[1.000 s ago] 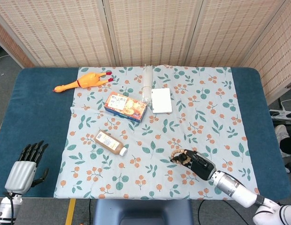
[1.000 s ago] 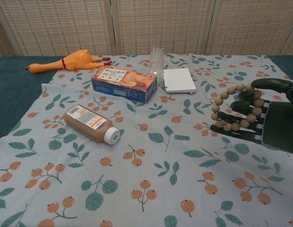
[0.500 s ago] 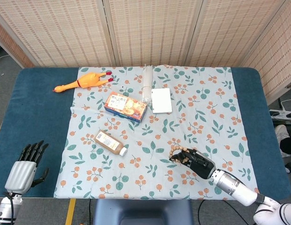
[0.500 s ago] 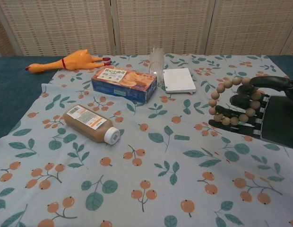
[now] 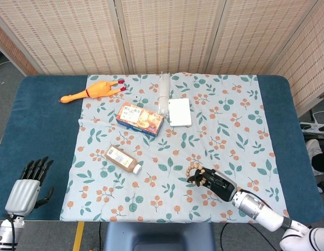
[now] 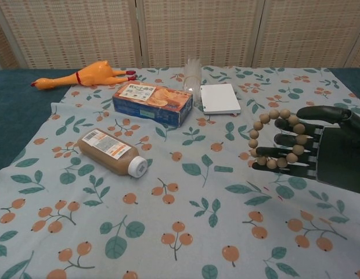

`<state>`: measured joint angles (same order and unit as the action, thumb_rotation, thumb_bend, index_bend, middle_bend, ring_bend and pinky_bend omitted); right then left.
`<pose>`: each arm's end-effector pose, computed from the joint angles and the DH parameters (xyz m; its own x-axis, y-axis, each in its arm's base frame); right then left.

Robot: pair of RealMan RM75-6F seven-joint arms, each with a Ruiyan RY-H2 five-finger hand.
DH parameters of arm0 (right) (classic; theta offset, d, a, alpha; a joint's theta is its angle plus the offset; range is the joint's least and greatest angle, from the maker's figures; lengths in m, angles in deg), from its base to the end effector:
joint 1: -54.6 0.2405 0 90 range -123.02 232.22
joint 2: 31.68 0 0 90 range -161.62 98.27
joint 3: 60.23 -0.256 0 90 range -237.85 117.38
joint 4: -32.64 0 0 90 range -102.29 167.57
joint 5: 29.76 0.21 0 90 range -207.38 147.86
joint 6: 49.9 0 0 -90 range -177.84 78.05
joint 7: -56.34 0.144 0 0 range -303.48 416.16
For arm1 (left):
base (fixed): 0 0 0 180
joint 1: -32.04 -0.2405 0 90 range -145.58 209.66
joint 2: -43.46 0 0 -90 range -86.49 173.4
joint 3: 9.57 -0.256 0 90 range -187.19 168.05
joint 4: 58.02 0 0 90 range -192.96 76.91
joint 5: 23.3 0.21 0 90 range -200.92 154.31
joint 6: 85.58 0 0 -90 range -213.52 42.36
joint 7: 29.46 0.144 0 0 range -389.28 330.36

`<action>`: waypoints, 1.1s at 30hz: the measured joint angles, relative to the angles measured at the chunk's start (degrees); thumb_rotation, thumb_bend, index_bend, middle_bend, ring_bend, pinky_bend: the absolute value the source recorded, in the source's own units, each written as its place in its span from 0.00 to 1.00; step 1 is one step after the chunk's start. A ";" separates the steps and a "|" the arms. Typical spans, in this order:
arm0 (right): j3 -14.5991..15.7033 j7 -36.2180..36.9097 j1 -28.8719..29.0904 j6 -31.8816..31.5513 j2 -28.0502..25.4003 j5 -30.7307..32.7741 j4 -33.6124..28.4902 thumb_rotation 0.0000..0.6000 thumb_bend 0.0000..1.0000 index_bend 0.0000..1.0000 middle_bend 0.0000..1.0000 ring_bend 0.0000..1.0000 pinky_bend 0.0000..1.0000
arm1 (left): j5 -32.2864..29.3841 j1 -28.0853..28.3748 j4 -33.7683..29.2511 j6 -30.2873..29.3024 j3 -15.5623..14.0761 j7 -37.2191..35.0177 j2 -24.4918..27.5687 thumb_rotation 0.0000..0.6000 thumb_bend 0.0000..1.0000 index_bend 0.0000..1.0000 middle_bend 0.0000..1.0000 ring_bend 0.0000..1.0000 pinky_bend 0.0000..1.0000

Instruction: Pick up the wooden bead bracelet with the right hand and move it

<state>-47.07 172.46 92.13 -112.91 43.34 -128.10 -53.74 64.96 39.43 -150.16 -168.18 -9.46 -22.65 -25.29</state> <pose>-0.2192 -0.2450 0.0188 -0.8701 -0.4898 -0.0559 -0.2843 0.5912 -0.7548 -0.2964 0.1828 0.1190 0.4439 0.0730 0.8931 0.8942 -0.1008 -0.4362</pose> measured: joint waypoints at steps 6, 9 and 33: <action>0.40 -1.65 0.28 1.01 -0.01 0.05 -0.73 0.64 0.26 0.48 0.59 0.22 0.19 | -0.10 0.06 0.07 0.19 -0.01 0.11 -0.04 1.00 0.46 0.00 0.00 0.00 0.06; 0.64 -0.92 0.37 0.80 0.23 -0.46 -0.69 0.63 0.26 0.49 0.59 0.22 0.19 | -0.11 0.02 0.05 0.07 0.01 0.13 -0.03 1.00 0.45 0.00 0.00 0.00 0.06; 2.65 -0.43 1.92 -2.50 3.00 -3.75 1.38 0.85 1.00 0.52 0.59 0.21 0.19 | -0.28 -0.19 0.09 -0.21 0.09 0.20 0.12 1.00 0.46 0.00 0.00 0.00 0.06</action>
<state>-44.42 172.03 94.05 -115.41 46.34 -131.85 -52.37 64.68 39.24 -150.07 -168.39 -9.37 -22.46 -25.17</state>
